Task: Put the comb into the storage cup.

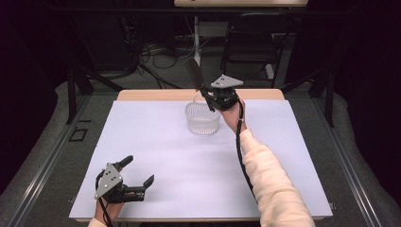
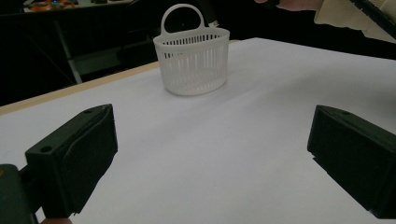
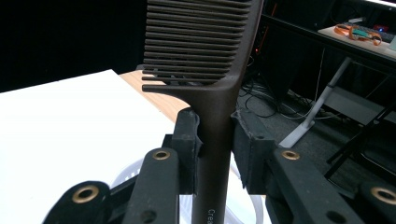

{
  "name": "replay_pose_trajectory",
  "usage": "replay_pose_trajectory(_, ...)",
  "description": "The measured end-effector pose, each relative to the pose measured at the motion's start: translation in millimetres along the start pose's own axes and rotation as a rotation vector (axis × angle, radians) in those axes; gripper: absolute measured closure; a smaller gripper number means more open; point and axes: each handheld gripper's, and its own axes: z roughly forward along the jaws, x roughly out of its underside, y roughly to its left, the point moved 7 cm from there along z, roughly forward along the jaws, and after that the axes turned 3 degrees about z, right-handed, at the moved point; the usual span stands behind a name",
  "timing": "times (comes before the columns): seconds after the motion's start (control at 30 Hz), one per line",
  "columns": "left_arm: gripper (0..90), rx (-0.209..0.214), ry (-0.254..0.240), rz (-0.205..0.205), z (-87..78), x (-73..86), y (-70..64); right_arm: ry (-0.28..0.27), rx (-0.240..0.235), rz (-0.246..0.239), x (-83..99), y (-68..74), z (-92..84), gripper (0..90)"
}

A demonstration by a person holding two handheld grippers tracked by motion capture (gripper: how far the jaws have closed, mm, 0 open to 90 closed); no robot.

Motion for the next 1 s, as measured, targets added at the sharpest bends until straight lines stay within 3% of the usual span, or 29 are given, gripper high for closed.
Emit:
replay_pose_trajectory(0.67, 1.8, -0.002, -0.004, 0.0, -0.3, -0.5, -0.4, -0.015, -0.013, -0.007, 2.1, 1.0, -0.2, 72.2)
replay_pose_trajectory(1.0, 1.8, -0.002, -0.005, 0.0, -0.5, -0.6, -0.4, 0.014, -0.019, -0.017, 9.0, 2.3, 3.6, 72.2)
